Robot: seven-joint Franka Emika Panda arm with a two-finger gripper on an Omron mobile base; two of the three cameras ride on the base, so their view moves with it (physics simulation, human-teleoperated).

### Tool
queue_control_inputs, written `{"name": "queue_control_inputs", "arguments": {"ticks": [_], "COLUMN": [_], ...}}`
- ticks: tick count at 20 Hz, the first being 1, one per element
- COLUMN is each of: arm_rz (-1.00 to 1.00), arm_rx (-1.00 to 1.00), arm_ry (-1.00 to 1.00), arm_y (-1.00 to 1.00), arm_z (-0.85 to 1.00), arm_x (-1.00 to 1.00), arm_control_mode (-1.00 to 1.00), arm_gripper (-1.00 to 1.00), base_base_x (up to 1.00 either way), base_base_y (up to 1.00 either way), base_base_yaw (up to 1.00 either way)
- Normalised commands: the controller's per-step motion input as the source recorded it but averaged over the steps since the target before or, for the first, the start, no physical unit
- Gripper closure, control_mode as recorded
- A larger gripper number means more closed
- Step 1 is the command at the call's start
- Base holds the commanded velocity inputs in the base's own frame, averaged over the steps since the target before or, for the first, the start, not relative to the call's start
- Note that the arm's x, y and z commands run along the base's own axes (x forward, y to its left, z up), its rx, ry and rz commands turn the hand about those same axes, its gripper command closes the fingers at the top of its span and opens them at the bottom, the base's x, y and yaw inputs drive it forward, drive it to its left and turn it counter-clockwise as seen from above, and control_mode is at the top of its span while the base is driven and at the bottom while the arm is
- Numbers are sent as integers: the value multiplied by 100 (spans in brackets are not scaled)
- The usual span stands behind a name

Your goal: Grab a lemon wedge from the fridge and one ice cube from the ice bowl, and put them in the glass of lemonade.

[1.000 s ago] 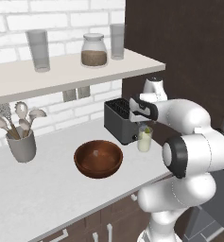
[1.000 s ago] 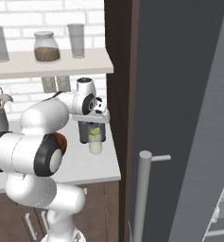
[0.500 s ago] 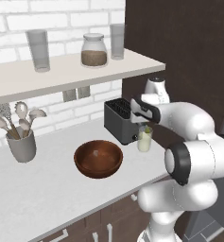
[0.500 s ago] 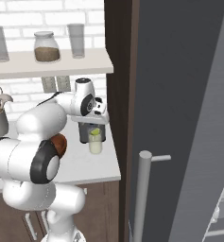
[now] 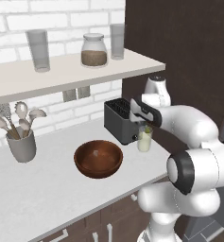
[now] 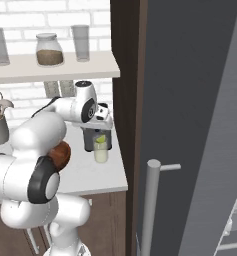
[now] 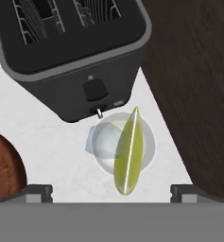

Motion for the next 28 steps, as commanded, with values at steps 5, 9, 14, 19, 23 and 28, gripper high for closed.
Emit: {"name": "queue_control_inputs", "arguments": {"ticks": [5,9,14,19,23,28], "arm_rz": [1,1,6,10,12,10], "arm_rx": [0,1,1,0,1,0], "arm_ry": [-8,-11,-8,-5,-11,-17], "arm_y": [15,14,10,0,14,36], "arm_z": [25,26,11,4,27,44], "arm_x": [-11,-23,-57,-76,-76,-48], "arm_control_mode": [-100,-100,-100,-100,-100,-100], "arm_gripper": [-100,-100,-100,-100,-100,-100], "base_base_x": [0,0,0,0,0,0], "base_base_y": [0,0,0,0,0,0], "base_base_yaw": [0,0,0,0,0,0]}}
